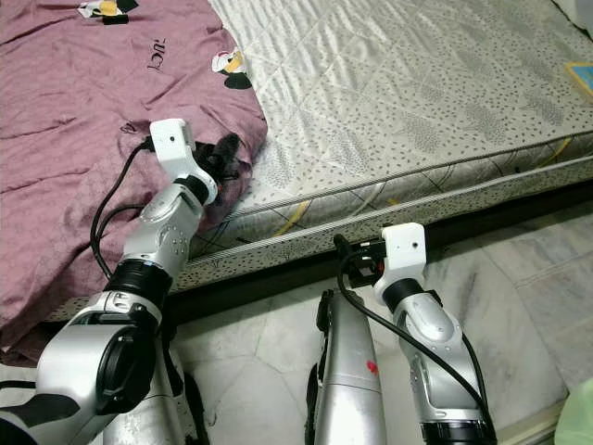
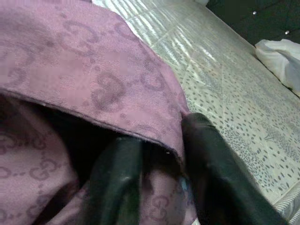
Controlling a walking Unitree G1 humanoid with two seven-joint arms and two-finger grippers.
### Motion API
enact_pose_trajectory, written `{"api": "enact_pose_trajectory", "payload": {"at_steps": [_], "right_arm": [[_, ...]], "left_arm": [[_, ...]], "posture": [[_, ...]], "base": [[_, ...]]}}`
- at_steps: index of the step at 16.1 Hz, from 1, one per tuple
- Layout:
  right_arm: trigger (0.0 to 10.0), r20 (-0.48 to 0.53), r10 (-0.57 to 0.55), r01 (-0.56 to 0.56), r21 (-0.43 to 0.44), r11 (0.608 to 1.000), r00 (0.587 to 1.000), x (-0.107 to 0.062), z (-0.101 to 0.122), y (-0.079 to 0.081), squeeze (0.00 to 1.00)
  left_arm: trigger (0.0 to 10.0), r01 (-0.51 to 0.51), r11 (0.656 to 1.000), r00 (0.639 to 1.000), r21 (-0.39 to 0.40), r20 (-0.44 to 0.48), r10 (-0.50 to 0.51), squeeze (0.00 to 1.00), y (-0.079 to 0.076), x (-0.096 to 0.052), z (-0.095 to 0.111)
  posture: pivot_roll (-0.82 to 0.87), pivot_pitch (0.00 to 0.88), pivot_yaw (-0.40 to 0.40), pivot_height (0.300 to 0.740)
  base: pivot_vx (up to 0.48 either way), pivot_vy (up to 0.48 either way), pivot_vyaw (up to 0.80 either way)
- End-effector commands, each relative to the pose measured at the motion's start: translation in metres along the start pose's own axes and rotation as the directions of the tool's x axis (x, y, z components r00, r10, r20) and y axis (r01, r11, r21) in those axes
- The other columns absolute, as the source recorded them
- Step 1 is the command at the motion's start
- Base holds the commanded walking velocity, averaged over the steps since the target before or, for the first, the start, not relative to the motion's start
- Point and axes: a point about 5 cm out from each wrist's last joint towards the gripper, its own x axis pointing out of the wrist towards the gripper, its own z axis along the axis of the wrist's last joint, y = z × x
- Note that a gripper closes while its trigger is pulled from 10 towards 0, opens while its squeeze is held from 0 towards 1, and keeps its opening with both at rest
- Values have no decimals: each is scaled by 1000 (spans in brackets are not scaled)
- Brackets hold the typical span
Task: Clean up the room
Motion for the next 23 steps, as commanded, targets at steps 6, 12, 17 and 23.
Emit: {"api": "enact_pose_trajectory", "payload": {"at_steps": [6, 12, 17, 23], "right_arm": [[10000, -14, -7, 7, -6, 1000, 1000, -1, -5, -1, 0], [10000, -12, -5, 5, -7, 1000, 1000, 2, -5, -1, 0], [10000, -8, 2, -2, -8, 1000, 1000, 4, -6, 0, 0], [10000, -5, 1, -1, -1, 1000, 1000, 6, -7, 3, 0]], "left_arm": [[0, 26, 999, 1000, 27, -13, -26, 0, -5, 1, -3], [0, 68, 943, 997, 325, -61, -51, 0, -6, 3, -4], [0, 130, 878, 988, 460, -138, -74, 0, -14, 13, 0], [0, 324, 787, 946, 526, -202, -254, 0, -86, 23, -9]], "posture": [[-172, 166, -54, 495], [-166, 154, -54, 495], [-160, 146, -51, 495], [-154, 141, -44, 495]], "base": [[0, 0, 0], [0, 0, 0], [0, 0, 0], [0, 0, 0]]}}
